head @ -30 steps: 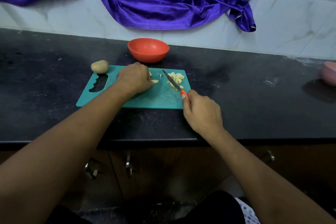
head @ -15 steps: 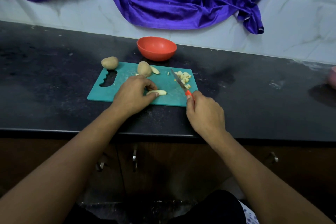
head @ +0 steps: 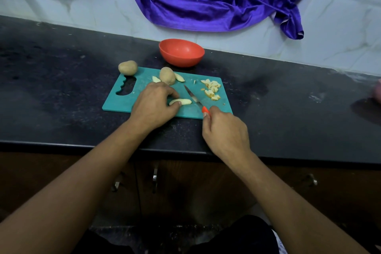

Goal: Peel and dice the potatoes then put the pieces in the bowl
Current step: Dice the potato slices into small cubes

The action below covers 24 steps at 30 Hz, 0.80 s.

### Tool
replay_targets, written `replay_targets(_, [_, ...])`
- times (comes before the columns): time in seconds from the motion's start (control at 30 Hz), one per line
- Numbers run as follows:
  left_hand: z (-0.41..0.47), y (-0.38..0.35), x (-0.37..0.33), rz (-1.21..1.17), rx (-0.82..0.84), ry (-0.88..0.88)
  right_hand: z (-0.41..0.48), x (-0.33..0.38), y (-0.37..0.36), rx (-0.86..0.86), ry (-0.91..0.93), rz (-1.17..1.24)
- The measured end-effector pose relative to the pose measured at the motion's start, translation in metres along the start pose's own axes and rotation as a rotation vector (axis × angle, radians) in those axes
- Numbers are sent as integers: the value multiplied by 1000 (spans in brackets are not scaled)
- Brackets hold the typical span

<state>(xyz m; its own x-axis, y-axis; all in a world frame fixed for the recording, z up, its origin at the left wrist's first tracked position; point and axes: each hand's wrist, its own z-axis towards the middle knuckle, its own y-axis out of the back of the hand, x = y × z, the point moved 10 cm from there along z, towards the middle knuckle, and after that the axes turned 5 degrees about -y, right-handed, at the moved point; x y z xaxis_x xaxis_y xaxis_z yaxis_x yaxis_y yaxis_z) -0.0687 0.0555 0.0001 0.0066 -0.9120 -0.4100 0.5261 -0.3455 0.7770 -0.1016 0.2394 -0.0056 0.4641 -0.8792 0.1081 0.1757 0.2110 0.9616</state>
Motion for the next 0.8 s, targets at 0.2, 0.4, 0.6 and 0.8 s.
replay_targets(0.2, [-2,3,4,-4,-16,58,-1,4,-2,14,5,-20])
replay_targets(0.4, [-1,2,8,-31,-23,63,-1,10,-1,23,52,-63])
replay_targets(0.6, [-4,3,7,-12,-29,53,0,11,-4,50,50,-79])
replay_targets(0.8, [-4,3,5,-1,-29,57,-4,8,-2,-14,28,-46])
